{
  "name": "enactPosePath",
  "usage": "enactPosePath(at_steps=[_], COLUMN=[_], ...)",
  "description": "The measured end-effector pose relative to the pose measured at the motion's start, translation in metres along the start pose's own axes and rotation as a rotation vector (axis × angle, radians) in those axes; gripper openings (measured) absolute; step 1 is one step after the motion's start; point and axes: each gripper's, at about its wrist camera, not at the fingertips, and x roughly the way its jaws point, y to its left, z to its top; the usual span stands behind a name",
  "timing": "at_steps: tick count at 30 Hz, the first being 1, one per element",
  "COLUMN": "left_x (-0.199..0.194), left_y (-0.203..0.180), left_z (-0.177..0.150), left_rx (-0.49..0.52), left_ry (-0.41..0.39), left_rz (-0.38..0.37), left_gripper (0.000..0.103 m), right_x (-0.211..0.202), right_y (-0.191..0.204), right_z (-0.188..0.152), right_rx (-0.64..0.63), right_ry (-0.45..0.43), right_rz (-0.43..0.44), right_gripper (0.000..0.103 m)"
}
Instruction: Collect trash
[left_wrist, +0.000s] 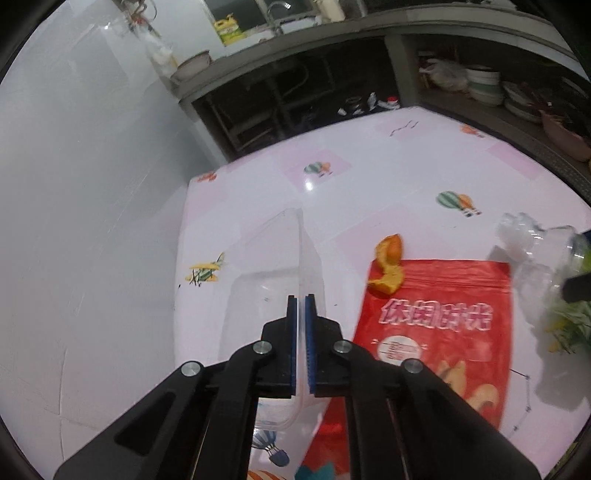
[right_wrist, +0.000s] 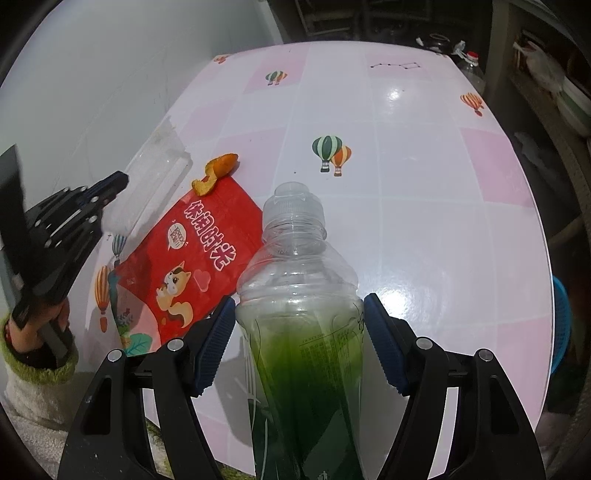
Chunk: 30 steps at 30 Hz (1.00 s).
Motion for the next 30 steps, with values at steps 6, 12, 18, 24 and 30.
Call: enactPosePath(at_steps=[6, 12, 18, 24, 30], left_x=[-0.011, -0.042, -0.012, 0.017, 0.042], left_y=[0.020, 0.013, -0.023, -0.043, -0.050], left_z=[0.000, 0.012, 0.032, 0.046, 0.057], left_rx=[-0.120, -0.165, -0.115, -0.090, -0.090], left_ry=[-0.017, -0.123, -0.021, 0.051, 0.129], left_rz=[-0.074, -0.292, -0.327, -0.293, -0.226], left_gripper=[0.037, 0.043, 0.043, 0.043, 0.043], right_x=[-0.001, 0.000, -0.001, -0.002, 0.001], right_y=[-0.001, -0.004, -0.008, -0.015, -0.021], right_z=[0.000, 0.001, -0.001, 0.000, 0.003], right_rx=[-0.001, 0.002, 0.018, 0.031, 0.042], right_ry=[0.000, -0.003, -0.013, -0.015, -0.021], right_rz=[0.004, 0.010, 0.024, 0.054, 0.107], right_gripper=[0.067, 0.067, 0.067, 0.067, 0.067])
